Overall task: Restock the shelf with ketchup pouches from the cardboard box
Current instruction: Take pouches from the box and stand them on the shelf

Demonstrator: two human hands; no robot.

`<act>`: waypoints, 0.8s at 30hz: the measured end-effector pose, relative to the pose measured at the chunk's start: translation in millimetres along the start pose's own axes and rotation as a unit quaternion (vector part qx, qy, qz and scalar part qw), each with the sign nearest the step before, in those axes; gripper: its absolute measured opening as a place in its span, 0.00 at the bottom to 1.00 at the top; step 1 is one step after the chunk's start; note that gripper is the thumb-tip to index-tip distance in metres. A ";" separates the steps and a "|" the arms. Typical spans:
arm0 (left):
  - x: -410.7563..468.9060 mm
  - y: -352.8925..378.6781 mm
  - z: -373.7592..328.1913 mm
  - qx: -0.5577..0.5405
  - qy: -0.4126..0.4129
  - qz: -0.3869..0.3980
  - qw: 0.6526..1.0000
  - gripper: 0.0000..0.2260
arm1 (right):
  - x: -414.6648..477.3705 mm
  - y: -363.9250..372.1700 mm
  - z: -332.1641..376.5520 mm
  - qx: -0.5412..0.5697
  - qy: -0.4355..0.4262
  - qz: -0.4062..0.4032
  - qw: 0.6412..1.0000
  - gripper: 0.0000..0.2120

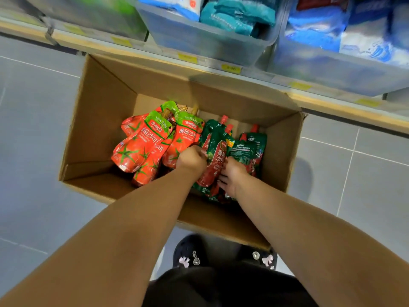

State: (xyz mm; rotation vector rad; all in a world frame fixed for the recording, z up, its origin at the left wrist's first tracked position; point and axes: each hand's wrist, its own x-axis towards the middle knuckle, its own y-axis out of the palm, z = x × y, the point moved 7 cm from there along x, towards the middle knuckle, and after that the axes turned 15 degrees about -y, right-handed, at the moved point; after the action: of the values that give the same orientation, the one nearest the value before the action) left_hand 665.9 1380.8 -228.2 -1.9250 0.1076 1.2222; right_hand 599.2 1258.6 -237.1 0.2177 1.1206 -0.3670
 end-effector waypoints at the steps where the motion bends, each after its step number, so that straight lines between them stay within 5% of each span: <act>1: -6.4 -7.3 -0.3 -0.018 0.008 0.001 1.000 0.06 | -6.5 -1.6 2.9 -0.005 -0.007 0.005 1.000 0.15; 9: -118.4 -74.2 -38.8 -0.103 0.072 0.166 0.978 0.11 | -110.7 -36.1 55.4 -0.012 -0.016 0.030 0.999 0.14; 16: -231.9 -110.6 -121.5 -0.094 0.120 0.161 0.975 0.11 | -206.4 -96.5 150.0 -0.039 -0.194 0.022 0.980 0.13; 22: -320.8 -100.4 -222.4 -0.076 0.179 0.152 0.969 0.05 | -257.6 -201.0 235.3 -0.095 -0.327 -0.074 0.938 0.10; 24: -344.1 -91.3 -259.0 -0.093 0.185 0.162 0.965 0.13 | -265.1 -232.2 268.4 -0.110 -0.353 -0.078 0.926 0.11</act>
State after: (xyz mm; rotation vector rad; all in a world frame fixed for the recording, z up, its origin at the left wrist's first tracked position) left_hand 713.2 1147.1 141.9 -2.3526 0.5385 1.0899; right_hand 630.2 997.8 119.7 -0.2001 0.4560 -0.4126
